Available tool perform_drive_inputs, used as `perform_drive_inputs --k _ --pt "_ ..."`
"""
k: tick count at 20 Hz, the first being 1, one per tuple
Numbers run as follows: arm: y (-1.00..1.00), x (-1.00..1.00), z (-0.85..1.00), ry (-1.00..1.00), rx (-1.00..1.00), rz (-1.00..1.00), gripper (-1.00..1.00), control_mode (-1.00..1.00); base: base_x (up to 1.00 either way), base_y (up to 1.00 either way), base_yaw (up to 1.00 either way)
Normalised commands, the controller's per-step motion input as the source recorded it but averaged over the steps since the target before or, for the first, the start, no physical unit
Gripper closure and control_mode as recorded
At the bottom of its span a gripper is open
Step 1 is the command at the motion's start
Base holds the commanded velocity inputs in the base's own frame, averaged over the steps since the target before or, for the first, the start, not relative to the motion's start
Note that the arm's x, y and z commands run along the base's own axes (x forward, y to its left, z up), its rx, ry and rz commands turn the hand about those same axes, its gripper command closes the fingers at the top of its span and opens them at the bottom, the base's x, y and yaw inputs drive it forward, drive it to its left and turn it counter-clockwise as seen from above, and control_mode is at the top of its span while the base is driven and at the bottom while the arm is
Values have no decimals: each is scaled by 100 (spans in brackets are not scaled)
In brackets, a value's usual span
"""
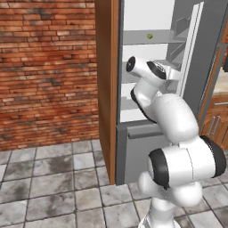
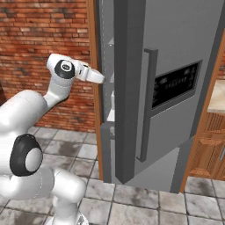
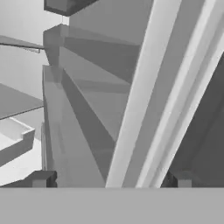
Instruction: Take the lemon wedge from the fridge and place it on the plate with fish on the dining counter.
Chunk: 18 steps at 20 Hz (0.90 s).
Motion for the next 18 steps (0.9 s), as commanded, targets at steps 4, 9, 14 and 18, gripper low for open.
perform_drive_inputs --k 4,9,14,18 --pt "-68 20 -1 10 0 -15 -100 -100 0 0 0" --pt "-96 0 -12 6 0 -18 -100 -100 0 0 0" --pt "-100 -16 -12 2 0 -18 -100 -100 0 0 0" --pt "-100 -68 -10 0 0 -18 -100 -100 0 0 0"
